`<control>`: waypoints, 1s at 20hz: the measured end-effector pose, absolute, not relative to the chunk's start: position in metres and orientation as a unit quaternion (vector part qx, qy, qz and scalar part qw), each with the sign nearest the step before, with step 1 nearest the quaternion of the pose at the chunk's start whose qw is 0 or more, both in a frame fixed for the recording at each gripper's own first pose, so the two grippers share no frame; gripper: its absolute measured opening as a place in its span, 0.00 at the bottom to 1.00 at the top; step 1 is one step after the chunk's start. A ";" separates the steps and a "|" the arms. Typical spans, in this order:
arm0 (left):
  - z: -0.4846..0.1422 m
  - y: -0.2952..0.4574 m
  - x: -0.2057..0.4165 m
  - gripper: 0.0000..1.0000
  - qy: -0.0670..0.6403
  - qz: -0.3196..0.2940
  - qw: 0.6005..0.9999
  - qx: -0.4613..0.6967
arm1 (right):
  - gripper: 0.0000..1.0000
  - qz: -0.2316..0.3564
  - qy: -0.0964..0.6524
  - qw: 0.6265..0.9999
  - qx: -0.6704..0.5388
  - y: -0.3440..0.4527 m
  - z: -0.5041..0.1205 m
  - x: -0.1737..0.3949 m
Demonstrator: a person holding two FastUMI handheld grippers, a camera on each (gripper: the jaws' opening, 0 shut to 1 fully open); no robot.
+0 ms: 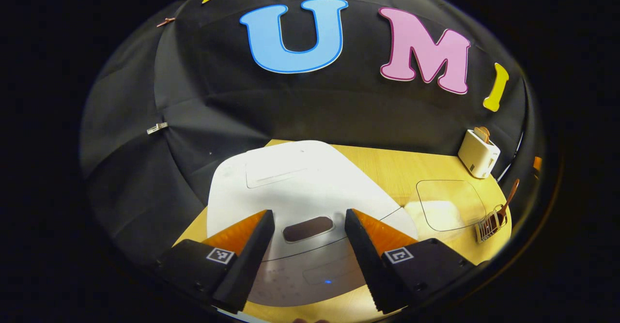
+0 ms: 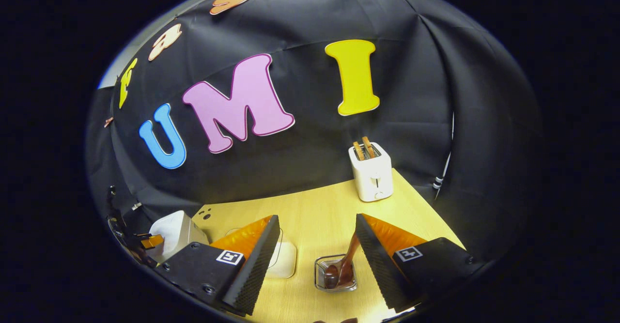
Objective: Close the left gripper, press the button to open the rice cooker; take a wooden spoon from the chopstick holder with the right hand, scoop a spoonful of rice and pour it into the rice cooker, then put the wooden spoon back into the chopstick holder.
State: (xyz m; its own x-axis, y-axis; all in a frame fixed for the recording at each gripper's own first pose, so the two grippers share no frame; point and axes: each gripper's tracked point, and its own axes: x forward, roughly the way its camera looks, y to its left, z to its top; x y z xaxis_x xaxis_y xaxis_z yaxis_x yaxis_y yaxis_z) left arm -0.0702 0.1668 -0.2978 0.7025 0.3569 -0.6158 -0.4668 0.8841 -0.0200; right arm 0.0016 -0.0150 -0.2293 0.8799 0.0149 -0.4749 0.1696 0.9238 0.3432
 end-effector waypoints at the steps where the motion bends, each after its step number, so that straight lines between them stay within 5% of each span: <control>1: -0.296 0.168 -0.070 0.97 0.308 0.223 0.921 -0.085 | 0.97 -0.035 0.242 0.951 0.187 -0.011 -0.228 0.002; 5: -0.289 0.166 -0.069 0.95 0.307 0.219 0.922 -0.087 | 0.98 -0.015 0.234 0.958 0.166 -0.002 -0.214 0.003; 20: -0.106 0.085 -0.015 0.95 0.100 0.107 0.985 -0.089 | 0.99 0.035 0.156 0.984 0.074 0.024 -0.127 0.006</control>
